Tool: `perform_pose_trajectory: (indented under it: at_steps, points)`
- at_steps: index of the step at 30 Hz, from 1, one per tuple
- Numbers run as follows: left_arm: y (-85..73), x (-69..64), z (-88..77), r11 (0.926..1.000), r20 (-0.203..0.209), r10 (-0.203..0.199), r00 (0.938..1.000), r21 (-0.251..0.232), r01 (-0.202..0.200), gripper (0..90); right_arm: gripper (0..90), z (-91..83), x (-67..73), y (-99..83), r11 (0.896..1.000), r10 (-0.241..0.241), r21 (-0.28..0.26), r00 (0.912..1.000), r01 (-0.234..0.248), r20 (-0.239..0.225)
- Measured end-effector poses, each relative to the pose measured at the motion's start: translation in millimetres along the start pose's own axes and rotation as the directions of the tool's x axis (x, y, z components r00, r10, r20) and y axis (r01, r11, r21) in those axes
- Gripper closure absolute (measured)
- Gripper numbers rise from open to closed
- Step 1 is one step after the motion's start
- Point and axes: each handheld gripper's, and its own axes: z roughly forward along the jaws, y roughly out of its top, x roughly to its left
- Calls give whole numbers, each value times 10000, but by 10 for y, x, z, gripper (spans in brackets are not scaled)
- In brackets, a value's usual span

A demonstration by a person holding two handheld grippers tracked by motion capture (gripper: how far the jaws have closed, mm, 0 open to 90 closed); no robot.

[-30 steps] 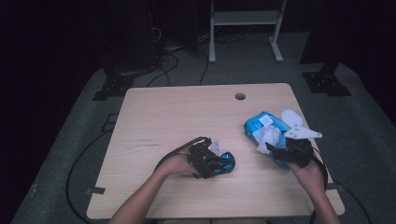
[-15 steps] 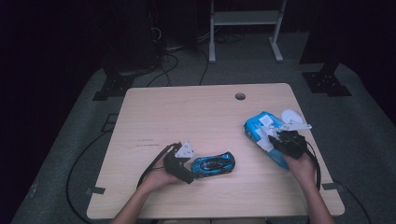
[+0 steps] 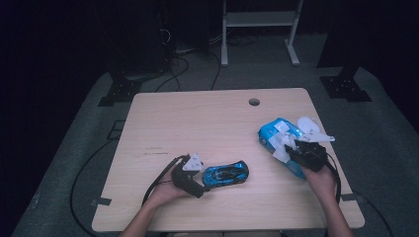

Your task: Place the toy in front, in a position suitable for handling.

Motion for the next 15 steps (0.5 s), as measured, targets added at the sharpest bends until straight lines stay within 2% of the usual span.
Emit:
perform_pose_trajectory:
  at_steps: [1,2,5,6,7,8,9,10,15]
  points:
    - [0,0,0,10000,0,0,10000,0,0,89,608,0,0,0,10000,0,0,10000,0,0]
    - [1,-10,15,10000,10,32,10000,-13,-32,89,625,-9,18,-1,9996,-289,-5,9994,289,208]
    - [2,-15,22,10000,15,94,10000,14,-94,89,622,-13,-10,7,9999,-13,-163,10000,13,47]
    - [2,-17,21,9999,-10,101,9999,7,-101,89,678,-20,-37,15,9991,261,-332,9995,-266,-148]
    - [2,-15,19,10000,-10,76,10000,0,-76,89,717,-26,-41,18,9985,341,-413,9992,-349,-206]
    - [1,-12,17,10000,0,59,10000,-6,-59,89,780,-26,-41,22,9986,325,-415,9994,-331,-151]
    - [1,-12,17,10000,0,59,10000,-6,-59,89,780,-26,-41,22,9986,325,-415,9994,-331,-151]
    - [-3,-4,14,10000,-18,45,10000,-7,-45,89,849,-28,-37,20,9990,199,-409,9998,-200,-18]
    - [-9,-3,7,10000,-120,87,9999,0,-87,89,853,-46,-50,34,9984,276,-495,9996,-276,-5]
